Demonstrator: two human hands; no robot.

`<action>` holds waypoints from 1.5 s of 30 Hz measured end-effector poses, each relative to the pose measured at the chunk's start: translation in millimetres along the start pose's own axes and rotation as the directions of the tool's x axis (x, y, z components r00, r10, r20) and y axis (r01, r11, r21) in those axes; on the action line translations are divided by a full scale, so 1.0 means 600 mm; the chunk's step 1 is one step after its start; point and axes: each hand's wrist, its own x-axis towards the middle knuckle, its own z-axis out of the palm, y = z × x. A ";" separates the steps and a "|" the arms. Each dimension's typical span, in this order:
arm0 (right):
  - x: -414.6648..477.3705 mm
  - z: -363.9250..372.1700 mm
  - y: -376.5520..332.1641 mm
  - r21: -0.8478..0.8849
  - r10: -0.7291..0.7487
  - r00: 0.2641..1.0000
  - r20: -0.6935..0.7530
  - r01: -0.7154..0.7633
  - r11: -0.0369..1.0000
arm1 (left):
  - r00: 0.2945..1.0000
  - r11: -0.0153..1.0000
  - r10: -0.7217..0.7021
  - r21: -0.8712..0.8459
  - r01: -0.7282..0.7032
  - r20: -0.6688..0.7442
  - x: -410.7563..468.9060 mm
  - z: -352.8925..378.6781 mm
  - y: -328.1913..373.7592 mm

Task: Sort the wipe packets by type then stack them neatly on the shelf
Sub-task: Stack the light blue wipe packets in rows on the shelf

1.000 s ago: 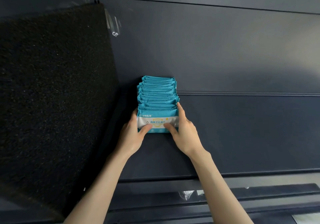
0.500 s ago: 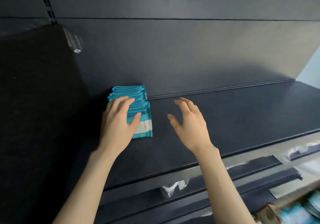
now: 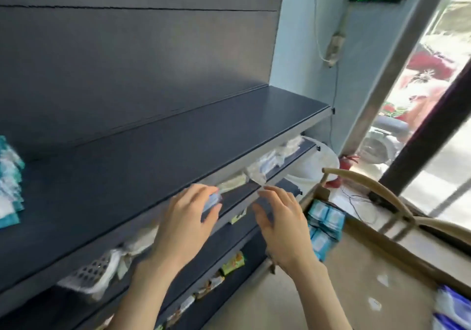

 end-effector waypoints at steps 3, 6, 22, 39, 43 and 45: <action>-0.058 -0.034 0.107 -0.054 0.118 0.993 -0.003 -0.118 0.992 | 0.991 0.997 0.032 -0.069 -0.024 0.126 -0.011 0.116 0.073; -0.118 -0.051 0.196 -0.097 0.265 0.964 0.036 -0.261 0.961 | 0.952 0.992 0.048 -0.122 -0.011 0.301 -0.027 0.220 0.127; -0.109 0.014 0.485 -0.124 0.590 0.799 0.117 -0.577 0.807 | 0.731 0.984 0.058 -0.163 0.073 0.680 0.102 0.536 0.160; 0.027 0.283 0.834 -0.117 0.840 0.368 0.399 -0.888 0.445 | 0.353 0.909 -0.248 0.090 0.407 0.902 0.244 1.004 0.026; 0.010 0.351 0.918 -0.108 0.871 0.267 0.412 -0.935 0.338 | 0.279 0.859 -0.336 0.172 0.482 0.899 0.222 1.120 -0.004; -0.003 0.388 0.953 -0.107 0.883 0.205 0.422 -0.956 0.274 | 0.246 0.837 -0.385 0.223 0.500 0.890 0.205 1.167 -0.016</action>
